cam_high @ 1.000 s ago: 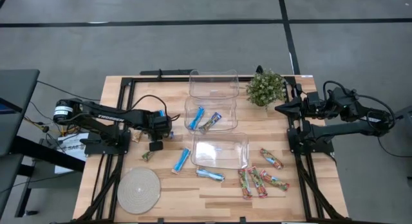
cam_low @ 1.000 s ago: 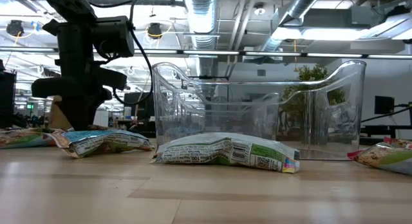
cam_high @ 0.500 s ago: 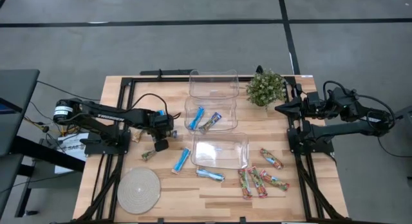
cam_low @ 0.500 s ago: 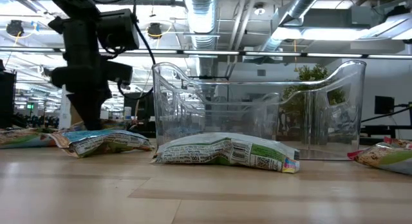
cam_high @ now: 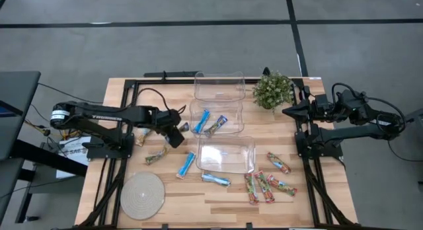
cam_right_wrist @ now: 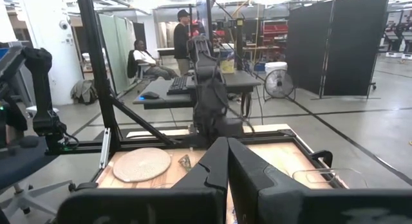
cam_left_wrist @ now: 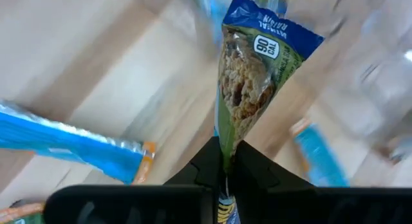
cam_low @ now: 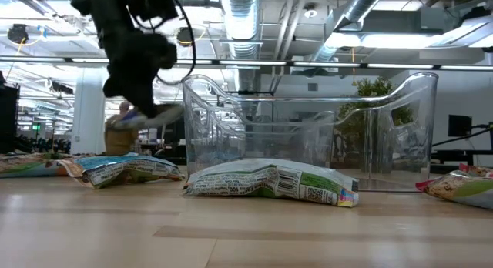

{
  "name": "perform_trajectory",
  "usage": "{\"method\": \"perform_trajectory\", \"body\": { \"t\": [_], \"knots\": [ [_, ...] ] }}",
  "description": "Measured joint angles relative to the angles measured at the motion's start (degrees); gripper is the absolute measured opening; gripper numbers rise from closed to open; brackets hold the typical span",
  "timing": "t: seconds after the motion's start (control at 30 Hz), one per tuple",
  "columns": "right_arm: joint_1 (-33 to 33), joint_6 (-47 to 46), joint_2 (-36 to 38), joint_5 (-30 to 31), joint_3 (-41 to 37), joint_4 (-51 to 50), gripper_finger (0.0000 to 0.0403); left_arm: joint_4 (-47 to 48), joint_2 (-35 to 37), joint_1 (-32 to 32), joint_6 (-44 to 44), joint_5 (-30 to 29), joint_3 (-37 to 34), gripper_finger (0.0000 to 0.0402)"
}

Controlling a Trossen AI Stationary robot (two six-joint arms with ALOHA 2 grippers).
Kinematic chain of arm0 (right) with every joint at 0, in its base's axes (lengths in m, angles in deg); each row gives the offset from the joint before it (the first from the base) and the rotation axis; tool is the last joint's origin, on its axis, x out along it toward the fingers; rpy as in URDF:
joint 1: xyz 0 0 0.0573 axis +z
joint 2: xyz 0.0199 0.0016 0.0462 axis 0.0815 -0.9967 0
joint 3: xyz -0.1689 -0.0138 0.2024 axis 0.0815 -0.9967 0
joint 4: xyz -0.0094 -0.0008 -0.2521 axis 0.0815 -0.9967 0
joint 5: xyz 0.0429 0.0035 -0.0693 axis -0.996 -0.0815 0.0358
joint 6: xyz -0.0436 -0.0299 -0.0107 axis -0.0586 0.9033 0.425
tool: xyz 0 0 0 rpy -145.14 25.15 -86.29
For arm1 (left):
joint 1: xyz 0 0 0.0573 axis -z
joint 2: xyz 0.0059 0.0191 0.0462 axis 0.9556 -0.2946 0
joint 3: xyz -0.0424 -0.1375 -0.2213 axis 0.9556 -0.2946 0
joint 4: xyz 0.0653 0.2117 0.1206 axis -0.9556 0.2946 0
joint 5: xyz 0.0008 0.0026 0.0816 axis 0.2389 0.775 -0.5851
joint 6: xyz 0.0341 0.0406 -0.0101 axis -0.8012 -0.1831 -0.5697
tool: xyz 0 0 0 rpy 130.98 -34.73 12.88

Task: Pick and place Granola Bars by type
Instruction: Put the blue granola bar into the middle transparent bin

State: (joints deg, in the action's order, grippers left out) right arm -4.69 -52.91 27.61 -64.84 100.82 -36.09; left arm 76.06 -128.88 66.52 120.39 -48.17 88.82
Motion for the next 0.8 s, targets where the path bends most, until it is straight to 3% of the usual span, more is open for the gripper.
{"method": "perform_trajectory", "body": {
  "t": [0.37,0.6,0.8],
  "knots": [
    [-0.01,0.0,0.0,0.02,0.0,-0.01,0.0,-0.89,8.39,-2.49,5.36,-7.56,7.08,0.0018],
    [-0.01,0.0,-0.02,0.02,0.0,-0.01,0.0,-10.61,10.64,-2.89,9.08,-15.95,8.96,0.0018],
    [0.01,0.0,-0.02,0.01,0.0,-0.01,0.0,-14.55,9.9,-3.04,9.19,-17.37,8.96,0.0018]
  ]
}}
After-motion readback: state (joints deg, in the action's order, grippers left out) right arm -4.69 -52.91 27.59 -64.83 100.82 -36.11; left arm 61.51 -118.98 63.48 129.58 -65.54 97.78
